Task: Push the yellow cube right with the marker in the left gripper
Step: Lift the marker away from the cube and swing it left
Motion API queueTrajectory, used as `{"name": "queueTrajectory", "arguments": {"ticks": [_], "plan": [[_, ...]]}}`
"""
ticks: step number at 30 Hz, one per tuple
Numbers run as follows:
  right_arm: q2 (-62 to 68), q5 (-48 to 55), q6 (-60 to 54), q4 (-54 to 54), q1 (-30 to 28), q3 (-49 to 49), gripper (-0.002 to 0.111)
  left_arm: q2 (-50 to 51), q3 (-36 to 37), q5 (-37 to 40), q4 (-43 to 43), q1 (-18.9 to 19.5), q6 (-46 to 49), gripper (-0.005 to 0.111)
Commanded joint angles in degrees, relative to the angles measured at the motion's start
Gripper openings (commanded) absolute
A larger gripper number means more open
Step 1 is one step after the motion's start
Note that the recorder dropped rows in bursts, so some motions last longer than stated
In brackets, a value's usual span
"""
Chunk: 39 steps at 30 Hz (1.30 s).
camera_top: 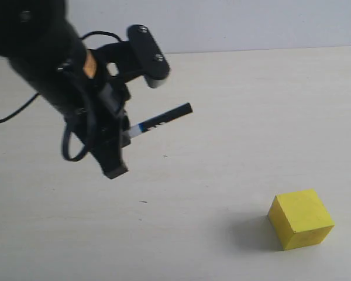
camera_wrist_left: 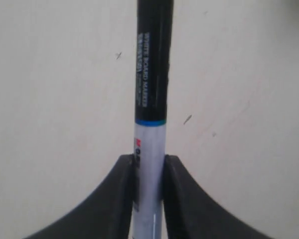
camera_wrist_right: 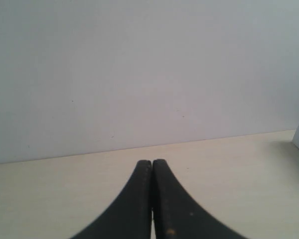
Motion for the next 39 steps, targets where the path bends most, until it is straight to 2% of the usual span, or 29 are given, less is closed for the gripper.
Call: {"name": "queueTrajectory", "arguments": {"ticks": [1,4,8,12,20,26,32,39], "plan": [[-0.38,-0.13,-0.37,-0.28,-0.38,0.27,0.0,-11.45,12.09,-8.58,0.71,1.7,-3.3,0.0],[-0.38,-0.13,-0.37,-0.28,-0.38,0.27,0.0,-18.24,19.28,-14.39,1.15,1.83,-5.06,0.0],[-0.38,-0.16,-0.37,-0.11,-0.38,0.27,0.0,-26.25,26.15,-18.48,1.58,1.83,-6.27,0.0],[-0.38,-0.16,-0.37,-0.11,-0.38,0.27,0.0,-33.55,29.68,-19.89,2.36,1.83,-10.08,0.0],[-0.38,-0.16,-0.37,-0.21,-0.38,0.27,0.0,-43.92,37.68,-31.89,2.36,1.83,-16.93,0.0],[-0.38,-0.16,-0.37,-0.21,-0.38,0.27,0.0,-46.83,44.35,-43.59,2.36,1.83,-20.15,0.0],[-0.38,-0.16,-0.37,-0.11,-0.38,0.27,0.0,-46.96,48.73,-46.75,2.12,1.83,-21.18,0.0],[-0.38,-0.16,-0.37,-0.11,-0.38,0.27,0.0,-46.96,53.98,-55.38,1.89,1.97,-21.65,0.0]]}}
